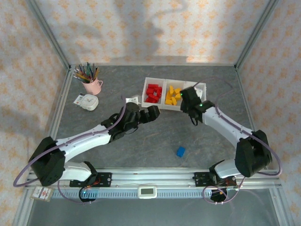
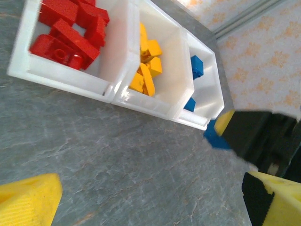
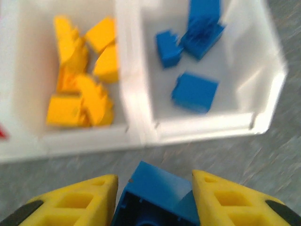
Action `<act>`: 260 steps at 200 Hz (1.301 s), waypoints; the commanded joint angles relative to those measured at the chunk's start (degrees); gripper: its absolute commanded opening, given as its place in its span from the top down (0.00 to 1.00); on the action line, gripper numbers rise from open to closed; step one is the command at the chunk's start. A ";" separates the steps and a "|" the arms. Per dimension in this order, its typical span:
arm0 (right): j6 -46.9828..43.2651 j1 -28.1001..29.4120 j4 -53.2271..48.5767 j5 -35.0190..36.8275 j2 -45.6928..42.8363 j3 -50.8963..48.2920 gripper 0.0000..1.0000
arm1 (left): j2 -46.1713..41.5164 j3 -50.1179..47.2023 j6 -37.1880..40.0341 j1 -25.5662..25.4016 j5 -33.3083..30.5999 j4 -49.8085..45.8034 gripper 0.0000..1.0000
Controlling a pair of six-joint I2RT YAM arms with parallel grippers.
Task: Sort the legos into containers by color
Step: Place the lego in the container, then pick up the lego from the bottom-center of the table.
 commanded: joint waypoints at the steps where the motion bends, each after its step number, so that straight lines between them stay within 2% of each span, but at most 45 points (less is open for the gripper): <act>1: -4.36 -4.32 3.21 1.10 4.85 3.92 0.59 | 3.56 4.55 2.95 -0.19 3.31 2.18 0.01; 61: -6.66 -10.45 7.18 -1.40 18.00 12.80 0.58 | 8.39 8.63 3.60 -0.19 3.55 3.52 0.01; 103: -7.50 -11.55 7.15 -3.08 20.35 15.51 0.44 | 7.70 8.07 3.77 -0.10 2.37 3.08 0.01; 189: -7.21 -10.30 3.64 -6.95 9.58 11.00 0.38 | 4.05 6.45 3.20 -0.01 1.83 2.60 0.01; 233: -6.72 -6.27 -1.08 -8.26 2.23 4.82 0.34 | -0.69 2.34 2.64 -0.01 0.70 0.85 0.01; 260: -4.61 -2.31 -4.94 -6.60 -2.43 0.24 0.31 | -3.75 -1.22 3.18 -0.08 0.02 -0.44 0.01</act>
